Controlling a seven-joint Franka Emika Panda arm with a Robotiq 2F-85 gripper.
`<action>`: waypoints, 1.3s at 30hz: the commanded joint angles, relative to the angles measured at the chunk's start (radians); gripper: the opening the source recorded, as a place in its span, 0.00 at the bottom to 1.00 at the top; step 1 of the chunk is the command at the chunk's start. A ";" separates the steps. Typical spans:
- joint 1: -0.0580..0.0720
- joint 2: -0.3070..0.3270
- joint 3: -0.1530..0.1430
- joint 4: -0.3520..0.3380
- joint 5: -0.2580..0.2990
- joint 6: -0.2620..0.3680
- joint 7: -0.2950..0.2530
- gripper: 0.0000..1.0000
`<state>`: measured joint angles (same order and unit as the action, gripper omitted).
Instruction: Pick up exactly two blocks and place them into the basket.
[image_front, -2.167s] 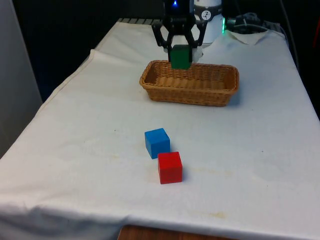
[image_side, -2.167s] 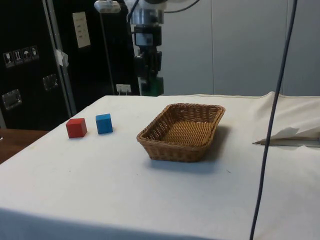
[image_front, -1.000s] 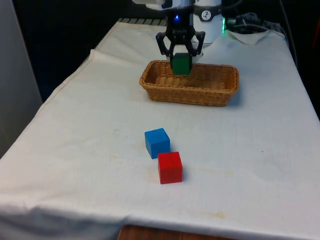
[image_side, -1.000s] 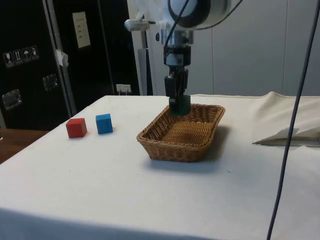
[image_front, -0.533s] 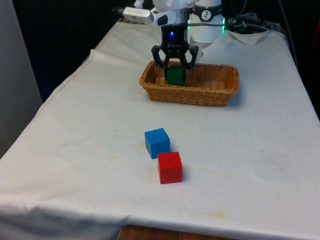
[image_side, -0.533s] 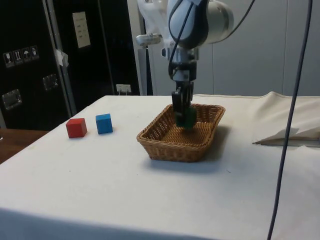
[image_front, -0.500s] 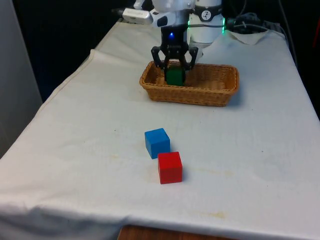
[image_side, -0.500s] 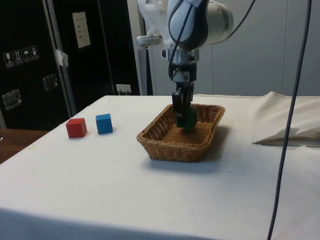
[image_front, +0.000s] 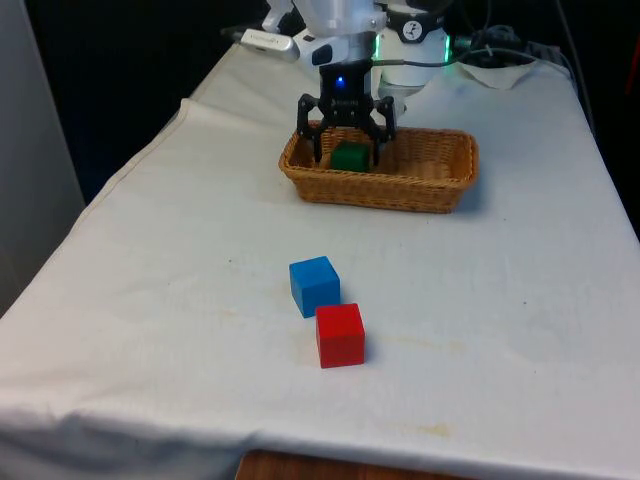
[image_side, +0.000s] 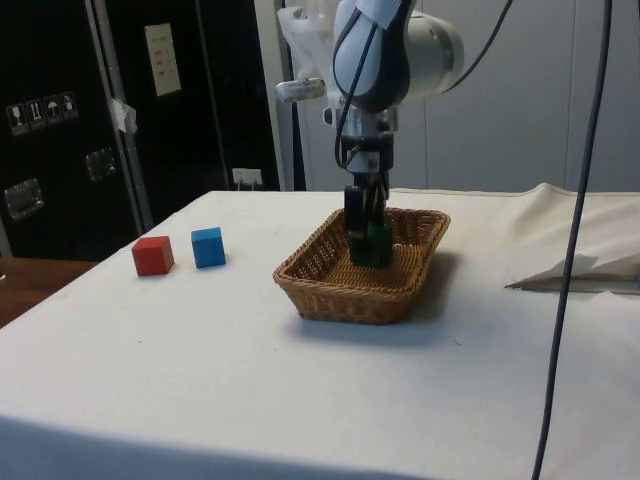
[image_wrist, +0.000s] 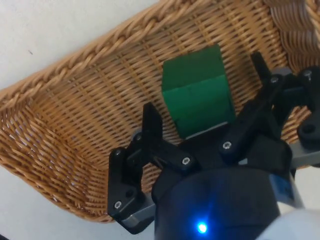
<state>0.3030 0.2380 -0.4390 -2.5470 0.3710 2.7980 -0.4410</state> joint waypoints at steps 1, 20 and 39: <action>-0.009 -0.009 0.016 -0.002 0.026 0.010 -0.020 1.00; 0.001 -0.129 -0.008 -0.004 -0.052 -0.053 0.032 1.00; 0.010 -0.124 0.013 0.165 -0.164 -0.198 0.164 1.00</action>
<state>0.3110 0.1040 -0.4220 -2.3880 0.2260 2.6040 -0.2960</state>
